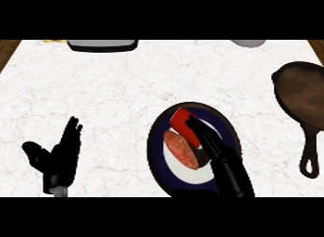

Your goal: Pick the sweet potato from the plate and place it in the pan

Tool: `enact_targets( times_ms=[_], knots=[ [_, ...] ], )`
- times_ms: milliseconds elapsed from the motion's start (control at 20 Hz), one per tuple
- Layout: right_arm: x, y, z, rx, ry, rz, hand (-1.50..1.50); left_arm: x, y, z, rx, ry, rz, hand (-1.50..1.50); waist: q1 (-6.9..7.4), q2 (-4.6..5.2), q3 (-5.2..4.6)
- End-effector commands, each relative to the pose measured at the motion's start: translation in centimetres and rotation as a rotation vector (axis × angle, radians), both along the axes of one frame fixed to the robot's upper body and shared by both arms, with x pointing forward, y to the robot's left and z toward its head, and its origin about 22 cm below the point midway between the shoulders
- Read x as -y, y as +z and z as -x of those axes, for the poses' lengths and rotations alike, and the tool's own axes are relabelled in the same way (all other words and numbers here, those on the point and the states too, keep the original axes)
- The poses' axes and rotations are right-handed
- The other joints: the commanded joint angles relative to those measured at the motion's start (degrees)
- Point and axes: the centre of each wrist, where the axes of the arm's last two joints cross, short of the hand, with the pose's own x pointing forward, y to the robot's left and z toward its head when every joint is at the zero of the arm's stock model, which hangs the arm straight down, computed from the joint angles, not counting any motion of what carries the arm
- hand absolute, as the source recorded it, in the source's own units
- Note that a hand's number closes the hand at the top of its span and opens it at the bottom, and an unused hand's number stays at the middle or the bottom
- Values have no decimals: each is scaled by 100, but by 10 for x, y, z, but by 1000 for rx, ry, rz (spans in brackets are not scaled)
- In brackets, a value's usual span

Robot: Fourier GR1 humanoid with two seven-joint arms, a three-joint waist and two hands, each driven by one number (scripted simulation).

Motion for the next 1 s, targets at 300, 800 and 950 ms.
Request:
enact_targets(
  times_ms=[300,800,950],
  knots=[
    [-27,41,-63,-261,31,502,-150,5,-3,-5,-29,-33,17,0,116,56,-40],
    [-69,44,-114,-400,147,687,-150,-3,-15,-11,-24,-22,16,0,34,42,-20],
    [-67,43,-112,-459,156,837,-150,7,-6,-5,-38,-22,32,0,21,31,-21]
  ],
)
